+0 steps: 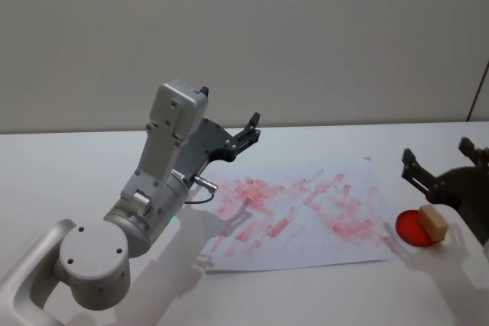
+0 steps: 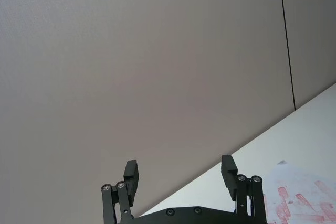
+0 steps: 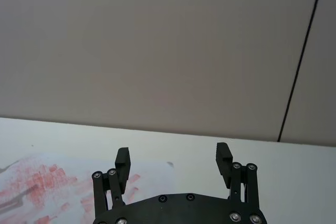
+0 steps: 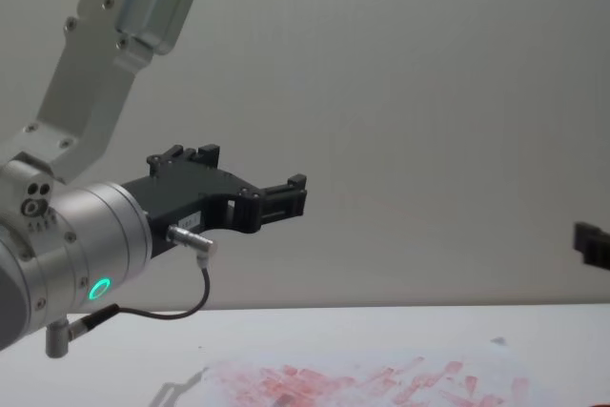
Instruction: Use the one hand to pick up the stamp and affix it onto the A4 paper.
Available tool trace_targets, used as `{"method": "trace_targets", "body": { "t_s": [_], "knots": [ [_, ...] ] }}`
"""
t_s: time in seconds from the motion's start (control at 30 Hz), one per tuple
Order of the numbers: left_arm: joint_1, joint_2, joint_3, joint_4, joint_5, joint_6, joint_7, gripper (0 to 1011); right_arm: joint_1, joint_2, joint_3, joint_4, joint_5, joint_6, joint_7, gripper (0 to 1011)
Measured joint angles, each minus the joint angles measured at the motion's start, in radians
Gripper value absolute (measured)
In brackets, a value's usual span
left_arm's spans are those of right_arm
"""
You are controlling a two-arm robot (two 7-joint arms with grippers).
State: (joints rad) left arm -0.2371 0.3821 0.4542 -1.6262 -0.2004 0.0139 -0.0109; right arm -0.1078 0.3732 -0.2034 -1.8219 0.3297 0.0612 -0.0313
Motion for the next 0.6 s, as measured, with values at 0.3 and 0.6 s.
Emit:
{"method": "trace_targets", "body": {
  "t_s": [0.3, 0.6],
  "knots": [
    [0.000, 0.000, 0.000, 0.000, 0.000, 0.000, 0.000, 1001, -0.023, 0.016, 0.017, -0.003, 0.024, 0.028, -0.022, 1001],
    [0.000, 0.000, 0.000, 0.000, 0.000, 0.000, 0.000, 1001, 0.013, 0.013, 0.026, 0.040, 0.024, 0.057, 0.005, 1001]
  ]
}}
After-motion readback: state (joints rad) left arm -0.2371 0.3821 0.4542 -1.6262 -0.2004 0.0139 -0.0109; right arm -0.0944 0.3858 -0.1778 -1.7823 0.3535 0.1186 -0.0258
